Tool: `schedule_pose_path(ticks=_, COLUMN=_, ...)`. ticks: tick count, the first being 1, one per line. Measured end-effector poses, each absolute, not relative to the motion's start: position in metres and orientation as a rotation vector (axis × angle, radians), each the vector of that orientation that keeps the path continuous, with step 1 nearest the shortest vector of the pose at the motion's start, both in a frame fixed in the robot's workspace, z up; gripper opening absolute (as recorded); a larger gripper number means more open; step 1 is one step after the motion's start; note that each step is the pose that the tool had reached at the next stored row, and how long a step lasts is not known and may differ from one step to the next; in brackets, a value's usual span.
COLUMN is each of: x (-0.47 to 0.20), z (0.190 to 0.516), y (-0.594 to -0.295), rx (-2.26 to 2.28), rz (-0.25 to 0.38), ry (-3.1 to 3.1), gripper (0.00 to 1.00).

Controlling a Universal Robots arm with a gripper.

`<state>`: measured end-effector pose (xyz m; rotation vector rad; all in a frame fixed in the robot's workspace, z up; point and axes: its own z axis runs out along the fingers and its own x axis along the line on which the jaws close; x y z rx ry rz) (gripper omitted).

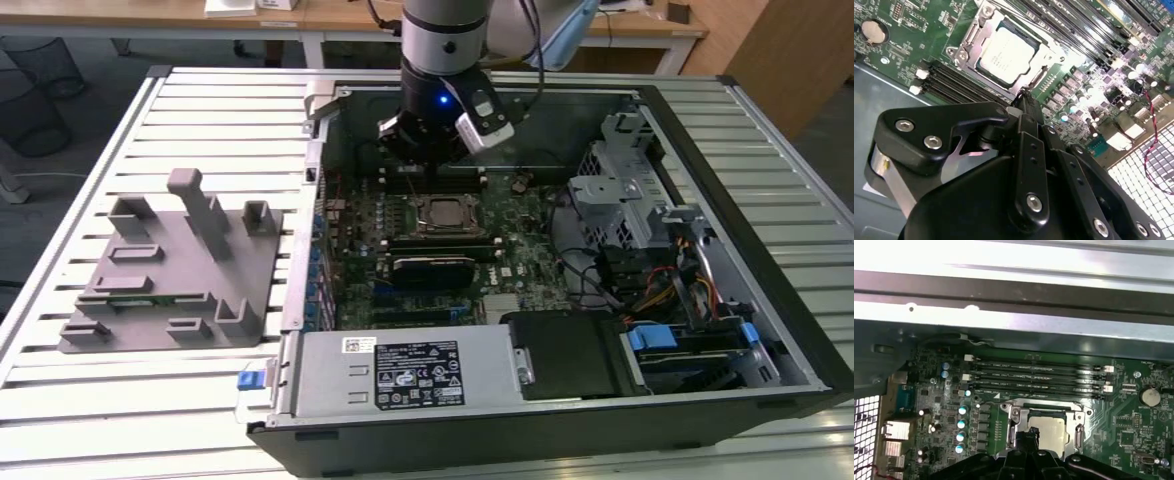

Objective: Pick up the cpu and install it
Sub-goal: 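Install the first cpu locking lever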

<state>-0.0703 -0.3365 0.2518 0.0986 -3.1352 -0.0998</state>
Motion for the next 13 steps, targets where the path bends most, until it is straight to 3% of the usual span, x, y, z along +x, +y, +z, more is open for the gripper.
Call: schedule_pose_path(ticks=13, x=-0.089, z=0.252, y=-0.336, rx=0.099, rz=-0.100, ry=-3.135, gripper=0.11)
